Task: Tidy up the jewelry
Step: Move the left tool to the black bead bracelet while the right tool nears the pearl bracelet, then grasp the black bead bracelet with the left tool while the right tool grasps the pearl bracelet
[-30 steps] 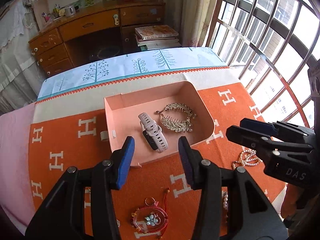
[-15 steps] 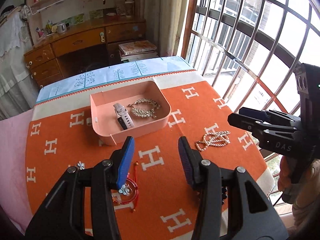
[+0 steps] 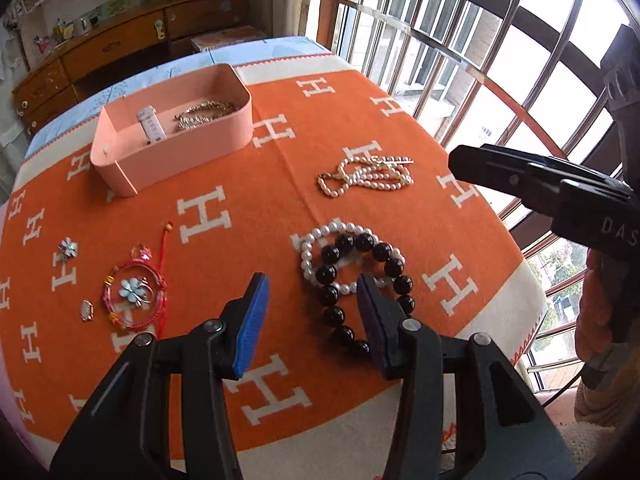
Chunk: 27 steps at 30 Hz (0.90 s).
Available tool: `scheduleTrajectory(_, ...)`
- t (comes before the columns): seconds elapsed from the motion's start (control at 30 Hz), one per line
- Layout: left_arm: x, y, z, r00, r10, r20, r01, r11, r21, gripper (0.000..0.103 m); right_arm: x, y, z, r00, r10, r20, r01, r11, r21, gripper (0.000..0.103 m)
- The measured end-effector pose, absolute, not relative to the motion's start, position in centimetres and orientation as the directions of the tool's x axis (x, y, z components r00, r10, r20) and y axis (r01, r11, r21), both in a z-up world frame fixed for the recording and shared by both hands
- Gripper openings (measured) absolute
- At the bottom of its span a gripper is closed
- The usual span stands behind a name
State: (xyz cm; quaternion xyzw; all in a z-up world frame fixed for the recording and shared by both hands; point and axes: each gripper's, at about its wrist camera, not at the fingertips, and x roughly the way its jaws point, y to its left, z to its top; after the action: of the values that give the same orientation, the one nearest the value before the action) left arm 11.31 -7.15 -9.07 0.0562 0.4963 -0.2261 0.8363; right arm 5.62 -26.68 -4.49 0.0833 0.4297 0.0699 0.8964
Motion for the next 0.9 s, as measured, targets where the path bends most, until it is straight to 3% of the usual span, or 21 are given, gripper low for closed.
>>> scheduleTrajectory(0.43,12.0,-9.3,-13.2,0.335,-0.29,-0.897,0.397,0.906,-0.144,0.041,4.8,-27.0,-9.8,0.578,0.24,-0.779,-0.026,0.961,0.277,0.057)
scheduleTrajectory(0.57,11.8,-9.9,-13.4,0.36,-0.249,-0.899,0.401,0.911,-0.092,0.026,5.4,-27.0,-10.3,0.57,0.238,-0.786,-0.03,0.963,0.269,0.057)
scheduleTrajectory(0.6,11.7,-10.1,-13.4,0.371,-0.233,-0.899,0.404,0.912,-0.069,0.016,5.5,-26.9,-10.5,0.568,0.236,-0.789,-0.032,0.963,0.266,0.057)
scheduleTrajectory(0.63,11.5,-10.2,-13.4,0.38,-0.224,-0.897,0.408,0.911,-0.055,0.012,5.6,-26.8,-10.6,0.564,0.237,-0.791,-0.035,0.964,0.263,0.057)
scheduleTrajectory(0.9,10.8,-8.1,-11.2,0.471,-0.27,-0.84,0.354,0.93,-0.101,0.012,6.2,-25.8,-11.7,0.54,0.249,-0.804,-0.059,0.964,0.259,0.057)
